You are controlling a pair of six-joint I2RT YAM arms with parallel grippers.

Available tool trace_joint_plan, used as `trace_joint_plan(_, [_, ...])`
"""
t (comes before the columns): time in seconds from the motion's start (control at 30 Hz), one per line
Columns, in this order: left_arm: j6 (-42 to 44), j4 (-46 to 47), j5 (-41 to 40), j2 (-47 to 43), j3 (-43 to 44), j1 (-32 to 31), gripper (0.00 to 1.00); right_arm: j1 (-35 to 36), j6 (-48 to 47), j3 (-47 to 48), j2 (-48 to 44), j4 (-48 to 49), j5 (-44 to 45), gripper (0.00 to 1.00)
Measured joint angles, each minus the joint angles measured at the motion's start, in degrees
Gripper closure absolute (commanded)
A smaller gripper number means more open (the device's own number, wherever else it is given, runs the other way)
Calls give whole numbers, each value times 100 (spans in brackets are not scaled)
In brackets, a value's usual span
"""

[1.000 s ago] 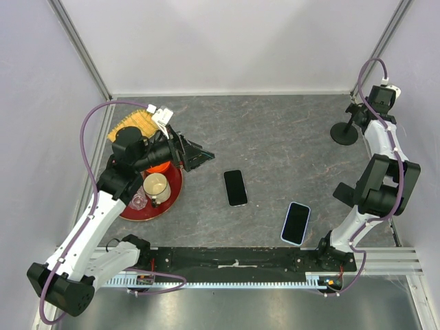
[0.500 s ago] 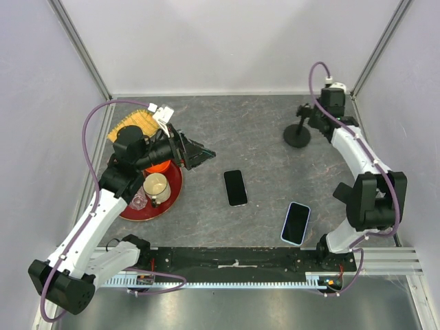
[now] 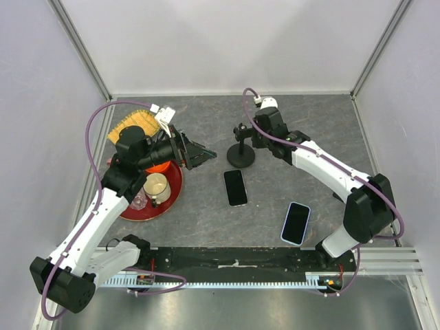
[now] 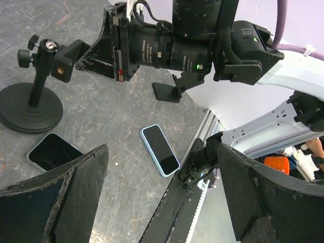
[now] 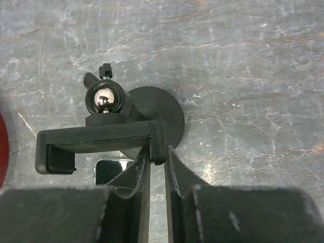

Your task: Place the phone on the phone stand

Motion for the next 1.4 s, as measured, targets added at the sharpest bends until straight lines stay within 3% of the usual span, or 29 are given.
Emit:
trace_joint_plan(0.53, [-13, 22, 0, -4, -74, 0, 6, 295, -260, -81, 98, 20, 455, 98])
trace_joint_plan(0.57, [-13, 26, 0, -4, -81, 0, 6, 302, -280, -85, 98, 33, 461, 95])
trace_joint_plan(0.63, [-13, 37, 2, -4, -81, 0, 6, 310, -289, -90, 98, 37, 468, 78])
trace_joint_plan(0.67, [-15, 42, 0, -4, -81, 0, 6, 310, -289, -90, 98, 37, 470, 69])
trace_joint_plan(0.7, [-17, 44, 2, -4, -81, 0, 6, 310, -286, -90, 98, 37, 466, 54])
trace_joint_plan(0.8, [-31, 66, 2, -4, -83, 0, 6, 310, -234, -87, 85, 26, 481, 33])
trace_joint_plan(0.87, [-44, 96, 4, -4, -83, 0, 6, 310, -195, -87, 59, 7, 446, 27])
trace_joint_plan(0.97, [-52, 114, 7, -4, -83, 0, 6, 317, -177, -90, -66, -79, 372, 2])
trace_joint_plan(1.23, [-57, 127, 7, -2, -94, 0, 6, 494, -610, -944, -1388, -79, 341, 2])
trace_joint_plan(1.4, [-59, 142, 11, 0, -136, 0, 7, 1447, -621, -1582, -1657, 96, 378, 2])
